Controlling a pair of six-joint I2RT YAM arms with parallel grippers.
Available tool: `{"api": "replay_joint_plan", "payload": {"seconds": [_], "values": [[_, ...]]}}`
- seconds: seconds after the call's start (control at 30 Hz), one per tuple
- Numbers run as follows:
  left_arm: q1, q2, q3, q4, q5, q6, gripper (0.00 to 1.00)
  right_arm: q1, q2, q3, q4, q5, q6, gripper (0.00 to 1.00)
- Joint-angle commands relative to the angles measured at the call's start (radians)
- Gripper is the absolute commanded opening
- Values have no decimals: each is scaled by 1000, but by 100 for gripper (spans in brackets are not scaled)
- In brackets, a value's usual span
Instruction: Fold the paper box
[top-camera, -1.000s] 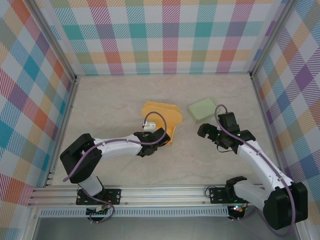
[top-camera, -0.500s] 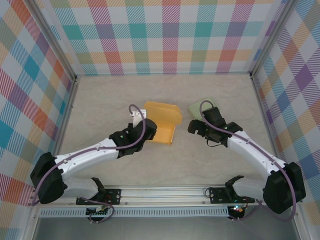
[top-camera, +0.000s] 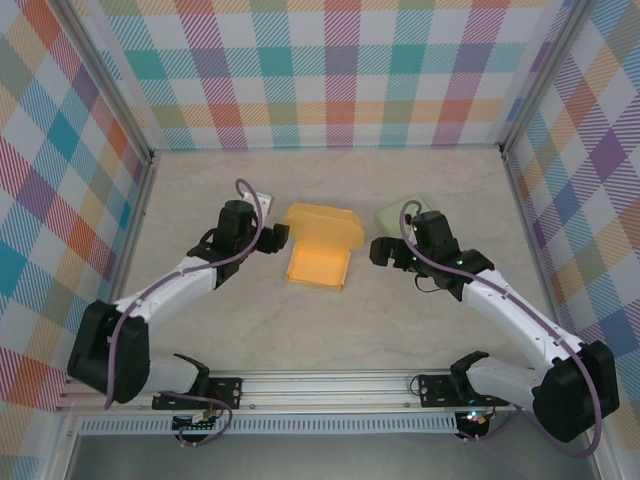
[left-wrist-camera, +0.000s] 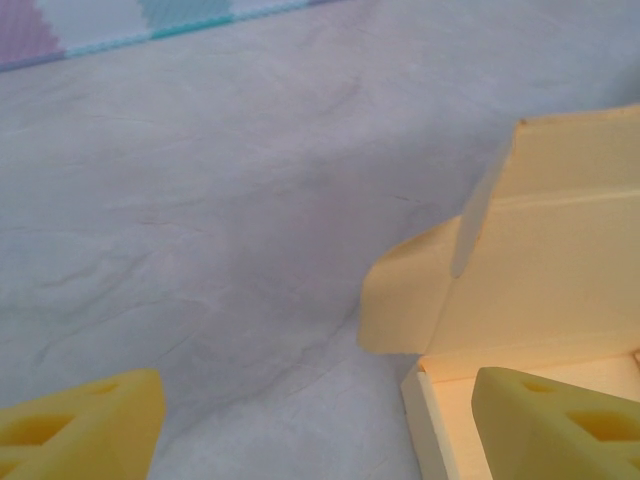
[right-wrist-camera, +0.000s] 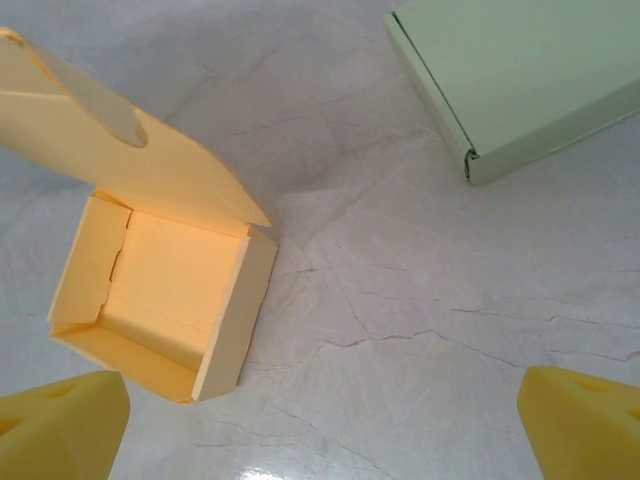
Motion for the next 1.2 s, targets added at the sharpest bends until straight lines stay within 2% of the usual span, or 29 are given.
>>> {"api": "replay_joint_plan", "payload": {"seconds": [0.0, 0.3, 0.5, 0.63, 0.73, 0.9, 0.97, 1.03, 1.17], "values": [[54, 92, 52, 109, 254, 187, 81, 2, 11, 39, 18, -35, -53, 100], [93, 314, 217, 100, 382, 283, 78, 2, 14, 44, 32, -49, -65, 100], [93, 380, 299, -8, 476, 294, 64, -4, 49, 63, 37, -53, -106, 100], [93, 364, 287, -30, 492, 305, 55, -39, 94, 83, 70, -147, -177, 100], [93, 354, 285, -59, 493, 317, 53, -73, 147, 103, 101, -230, -229, 100], [93, 352, 305, -110, 498, 327, 39, -82, 236, 141, 140, -269, -310, 86], [93, 353, 311, -119, 502, 327, 37, -82, 272, 159, 148, -269, -332, 80], [93, 354, 320, -128, 501, 327, 27, -82, 308, 173, 163, -260, -343, 77], [93, 356, 330, -141, 498, 327, 25, -82, 376, 203, 171, -246, -353, 72]]}}
